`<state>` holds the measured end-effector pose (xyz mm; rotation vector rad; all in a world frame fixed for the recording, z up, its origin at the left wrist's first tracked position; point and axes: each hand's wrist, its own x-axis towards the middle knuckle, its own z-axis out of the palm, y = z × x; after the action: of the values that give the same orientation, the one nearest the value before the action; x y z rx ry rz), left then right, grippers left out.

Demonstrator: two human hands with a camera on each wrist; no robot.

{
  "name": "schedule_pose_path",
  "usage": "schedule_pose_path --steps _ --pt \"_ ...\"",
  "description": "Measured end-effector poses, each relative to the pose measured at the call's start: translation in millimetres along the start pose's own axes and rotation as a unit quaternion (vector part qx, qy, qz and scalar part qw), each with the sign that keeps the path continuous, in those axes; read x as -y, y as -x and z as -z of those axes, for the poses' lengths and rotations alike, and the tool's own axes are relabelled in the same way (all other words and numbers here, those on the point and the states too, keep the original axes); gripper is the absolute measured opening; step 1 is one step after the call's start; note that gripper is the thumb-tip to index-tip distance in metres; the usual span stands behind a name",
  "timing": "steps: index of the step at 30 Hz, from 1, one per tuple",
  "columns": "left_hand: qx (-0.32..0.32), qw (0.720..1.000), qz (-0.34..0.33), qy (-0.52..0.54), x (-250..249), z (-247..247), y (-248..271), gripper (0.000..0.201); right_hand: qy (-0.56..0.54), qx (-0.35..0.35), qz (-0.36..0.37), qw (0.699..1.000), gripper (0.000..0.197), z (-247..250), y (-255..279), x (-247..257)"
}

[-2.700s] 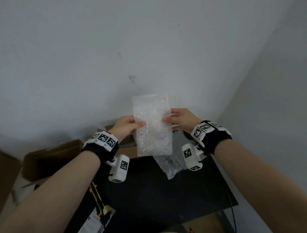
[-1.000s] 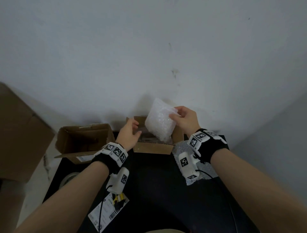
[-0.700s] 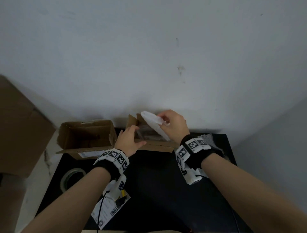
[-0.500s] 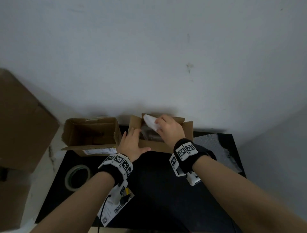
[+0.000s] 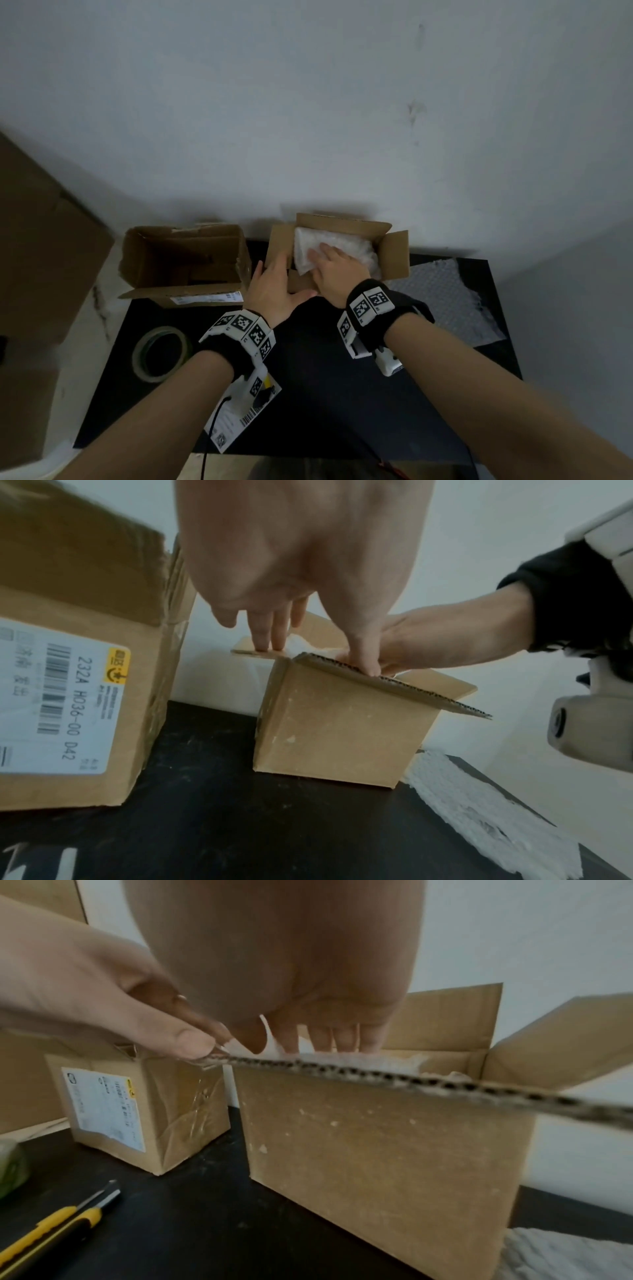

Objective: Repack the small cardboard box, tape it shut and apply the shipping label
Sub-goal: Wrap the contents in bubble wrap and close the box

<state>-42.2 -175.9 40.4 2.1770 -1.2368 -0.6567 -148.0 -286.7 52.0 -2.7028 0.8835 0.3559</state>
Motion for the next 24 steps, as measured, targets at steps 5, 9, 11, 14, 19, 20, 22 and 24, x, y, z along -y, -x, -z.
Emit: schedule_pose_path --steps 5,9,11,14,19,20,22,24 --pt "0.034 0.993 -0.035 -0.103 3.5 1.3 -4.8 0.056 -0.034 0.069 -0.059 0.995 0.053 -5.8 -10.9 8.9" --pt "0.072 0.976 -0.043 -0.203 2.2 5.5 -7.6 0.060 -0.060 0.089 -0.039 0.993 0.050 2.2 -11.1 1.2" --pt "0.084 0.961 -0.055 -0.256 -1.2 8.2 -10.4 0.061 -0.038 0.014 -0.028 0.999 0.044 7.4 -3.4 -5.8" --pt "0.107 0.938 -0.077 -0.319 -4.1 10.3 -13.0 0.064 -0.006 -0.073 -0.004 0.997 0.042 10.8 11.7 -15.7" --pt "0.118 0.913 -0.105 -0.375 -7.0 7.2 -17.5 0.068 -0.011 0.020 0.022 0.999 0.041 8.8 15.8 -24.5" --pt "0.106 0.913 -0.115 -0.376 -8.4 6.4 -18.4 0.067 -0.017 0.036 0.022 0.999 0.042 7.5 15.0 -25.0" --pt "0.084 0.909 -0.138 -0.383 -12.6 5.7 -19.0 0.063 -0.050 0.053 0.020 0.997 0.043 3.6 16.1 -25.4" --pt "0.072 0.891 -0.178 -0.412 -17.7 4.5 -19.5 0.057 -0.074 0.072 0.020 0.994 0.044 0.0 17.5 -27.4"
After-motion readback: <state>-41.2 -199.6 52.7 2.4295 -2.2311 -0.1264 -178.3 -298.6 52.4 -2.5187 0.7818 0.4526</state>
